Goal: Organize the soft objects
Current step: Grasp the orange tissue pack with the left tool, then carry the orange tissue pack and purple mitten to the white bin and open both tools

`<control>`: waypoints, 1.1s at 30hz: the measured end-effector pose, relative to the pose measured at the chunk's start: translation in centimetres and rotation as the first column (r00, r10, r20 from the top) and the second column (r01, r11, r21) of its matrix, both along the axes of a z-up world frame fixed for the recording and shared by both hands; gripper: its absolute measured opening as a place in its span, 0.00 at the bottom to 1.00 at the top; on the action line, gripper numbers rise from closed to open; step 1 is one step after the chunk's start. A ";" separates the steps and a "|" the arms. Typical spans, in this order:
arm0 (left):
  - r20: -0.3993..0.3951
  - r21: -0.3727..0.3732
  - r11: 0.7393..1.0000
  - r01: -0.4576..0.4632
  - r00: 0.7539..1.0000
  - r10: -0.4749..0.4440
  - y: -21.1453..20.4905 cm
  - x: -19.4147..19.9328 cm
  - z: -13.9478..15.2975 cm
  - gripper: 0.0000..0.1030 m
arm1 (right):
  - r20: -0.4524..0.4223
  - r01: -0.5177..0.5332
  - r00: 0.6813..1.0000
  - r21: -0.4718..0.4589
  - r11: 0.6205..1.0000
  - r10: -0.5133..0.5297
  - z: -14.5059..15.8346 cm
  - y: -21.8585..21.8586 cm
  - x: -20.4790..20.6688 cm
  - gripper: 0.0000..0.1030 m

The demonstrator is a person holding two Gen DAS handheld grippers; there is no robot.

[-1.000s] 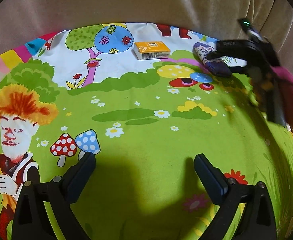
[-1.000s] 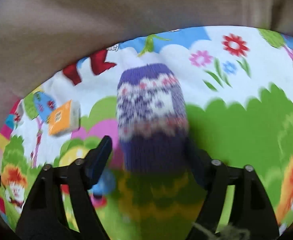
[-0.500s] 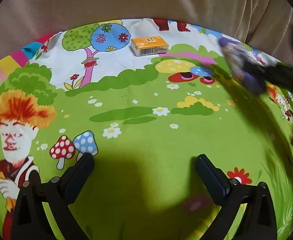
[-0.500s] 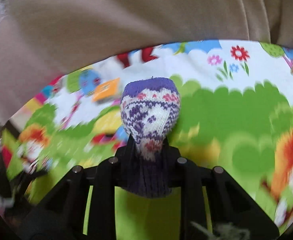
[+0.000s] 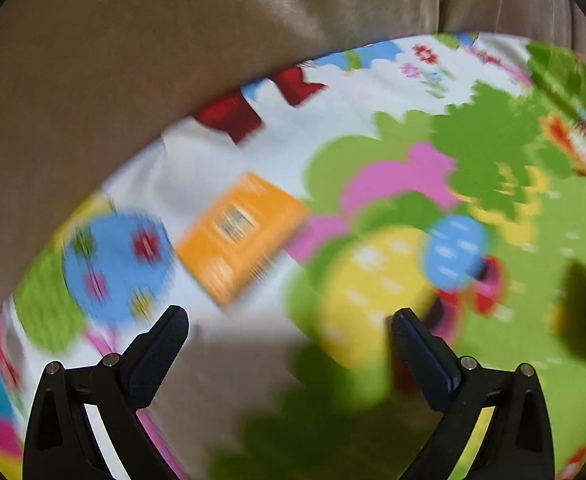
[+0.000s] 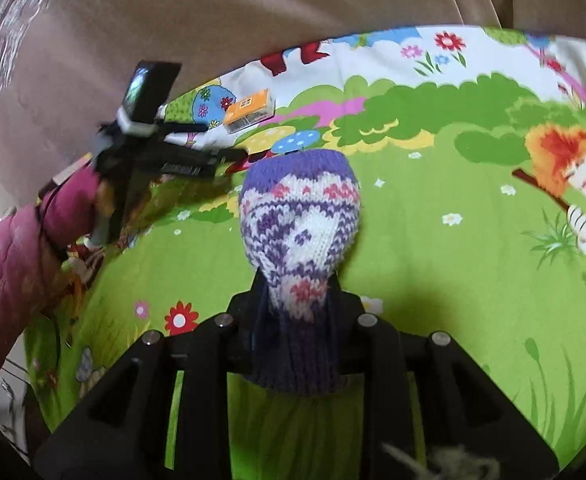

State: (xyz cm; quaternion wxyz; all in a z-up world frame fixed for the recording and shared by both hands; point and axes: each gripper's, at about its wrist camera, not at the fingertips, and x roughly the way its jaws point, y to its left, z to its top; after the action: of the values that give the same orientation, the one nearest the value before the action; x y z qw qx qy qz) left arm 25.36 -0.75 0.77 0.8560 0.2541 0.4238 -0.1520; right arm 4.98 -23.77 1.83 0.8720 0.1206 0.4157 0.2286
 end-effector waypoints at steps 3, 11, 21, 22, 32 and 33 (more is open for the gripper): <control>-0.017 0.061 0.997 0.036 0.999 -0.035 0.0 2.9 -0.1 1.00 | -0.035 0.021 0.999 0.083 0.996 -0.018 -0.6 -1.3 0.3 0.30; -0.113 -0.129 0.988 -0.082 0.991 0.067 0.5 5.9 -0.2 0.69 | -0.060 0.043 0.998 0.131 0.990 -0.035 -0.8 -1.5 0.4 0.31; -0.073 -0.399 0.892 -0.212 0.977 0.200 -0.1 -14.1 1.6 0.56 | -0.060 0.044 0.998 0.141 0.989 -0.036 -1.0 -1.6 0.4 0.30; -0.086 -0.427 0.872 -0.237 0.971 0.222 -0.1 -16.1 1.4 0.56 | -0.060 0.044 0.998 0.141 0.989 -0.036 -1.0 -1.6 0.4 0.30; -0.043 -0.491 0.793 -0.362 0.919 0.393 0.3 -25.1 1.4 0.56 | -0.059 0.047 0.997 0.138 0.989 -0.040 -1.0 -1.5 0.4 0.30; -0.043 -0.494 0.788 -0.368 0.915 0.400 1.0 -25.4 1.4 0.56 | -0.058 0.047 0.998 0.136 0.990 -0.039 -0.9 -1.5 0.3 0.30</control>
State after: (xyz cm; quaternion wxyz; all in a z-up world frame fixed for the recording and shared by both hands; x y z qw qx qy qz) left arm -0.01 0.21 2.21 0.9179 -0.0593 0.3861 -0.0695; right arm 5.31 -25.25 0.89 0.8546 0.1955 0.4202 0.2345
